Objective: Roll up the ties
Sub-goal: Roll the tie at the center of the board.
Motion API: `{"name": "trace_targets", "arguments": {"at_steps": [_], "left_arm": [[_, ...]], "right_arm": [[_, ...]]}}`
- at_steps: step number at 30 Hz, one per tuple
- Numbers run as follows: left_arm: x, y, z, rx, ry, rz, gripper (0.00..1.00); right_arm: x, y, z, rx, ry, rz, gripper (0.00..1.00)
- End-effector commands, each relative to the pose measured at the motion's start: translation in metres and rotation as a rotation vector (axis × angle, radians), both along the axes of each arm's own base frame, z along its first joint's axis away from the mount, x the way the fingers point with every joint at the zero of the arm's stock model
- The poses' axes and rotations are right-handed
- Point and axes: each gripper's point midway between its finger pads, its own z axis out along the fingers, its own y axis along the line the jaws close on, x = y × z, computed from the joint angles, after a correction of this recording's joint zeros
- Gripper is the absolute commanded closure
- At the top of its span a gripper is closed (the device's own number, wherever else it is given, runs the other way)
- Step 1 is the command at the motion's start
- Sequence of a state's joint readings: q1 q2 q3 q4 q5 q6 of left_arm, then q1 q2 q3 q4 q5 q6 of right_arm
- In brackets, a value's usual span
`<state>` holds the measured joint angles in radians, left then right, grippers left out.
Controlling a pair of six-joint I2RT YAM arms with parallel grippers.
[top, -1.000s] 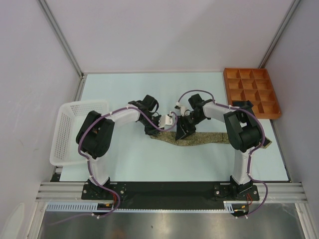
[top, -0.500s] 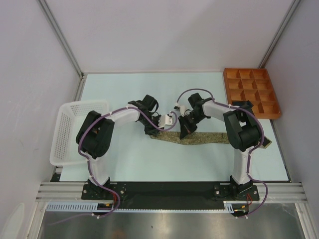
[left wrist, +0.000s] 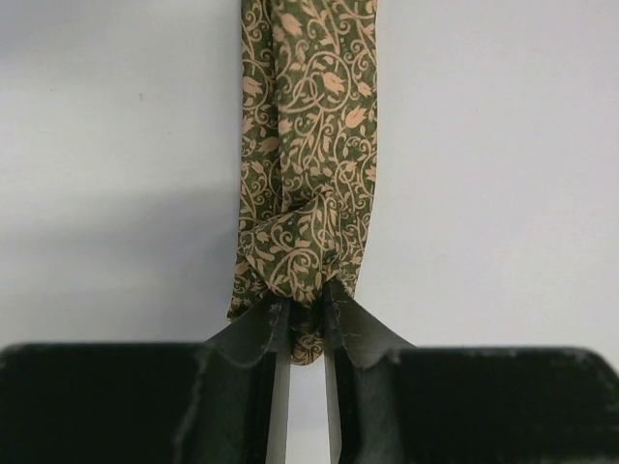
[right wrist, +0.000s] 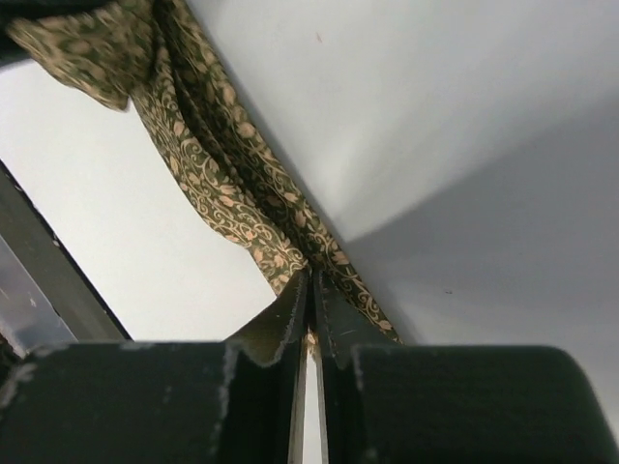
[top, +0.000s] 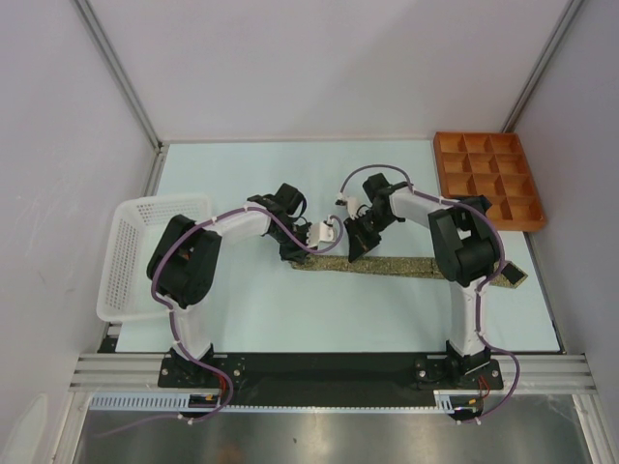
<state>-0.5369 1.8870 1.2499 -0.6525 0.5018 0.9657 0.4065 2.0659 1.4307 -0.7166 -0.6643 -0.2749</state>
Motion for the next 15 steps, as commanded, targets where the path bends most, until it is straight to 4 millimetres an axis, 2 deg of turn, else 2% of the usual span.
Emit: {"name": "trace_targets", "arguments": {"at_steps": [1, 5, 9, 11, 12, 13, 15], "left_arm": [[0.004, 0.0, 0.018, -0.03, -0.025, 0.006, 0.81], [0.002, 0.002, 0.017, -0.018, -0.033, -0.016, 0.81], [-0.001, 0.002, 0.015, -0.018, -0.029, -0.03, 0.79], [-0.002, 0.002, 0.015, -0.021, -0.028, -0.032, 0.78], [-0.002, 0.001, 0.015, -0.025, -0.027, -0.033, 0.78], [-0.002, 0.001, 0.015, -0.024, -0.026, -0.033, 0.78], [-0.003, 0.002, 0.014, -0.025, -0.026, -0.034, 0.77]], "right_arm": [[-0.01, -0.009, -0.012, -0.057, 0.027, 0.047, 0.85], [-0.002, -0.015, -0.004, -0.057, 0.012, 0.017, 0.71], [0.012, -0.001, 0.031, 0.055, 0.037, -0.083, 0.56], [0.018, 0.011, 0.049, 0.145, 0.047, -0.124, 0.54], [0.012, 0.019, 0.057, 0.19, 0.114, -0.161, 0.54], [0.018, 0.024, 0.063, 0.237, 0.108, -0.177, 0.54], [0.014, 0.037, 0.072, 0.314, 0.187, -0.237, 0.55]]}}
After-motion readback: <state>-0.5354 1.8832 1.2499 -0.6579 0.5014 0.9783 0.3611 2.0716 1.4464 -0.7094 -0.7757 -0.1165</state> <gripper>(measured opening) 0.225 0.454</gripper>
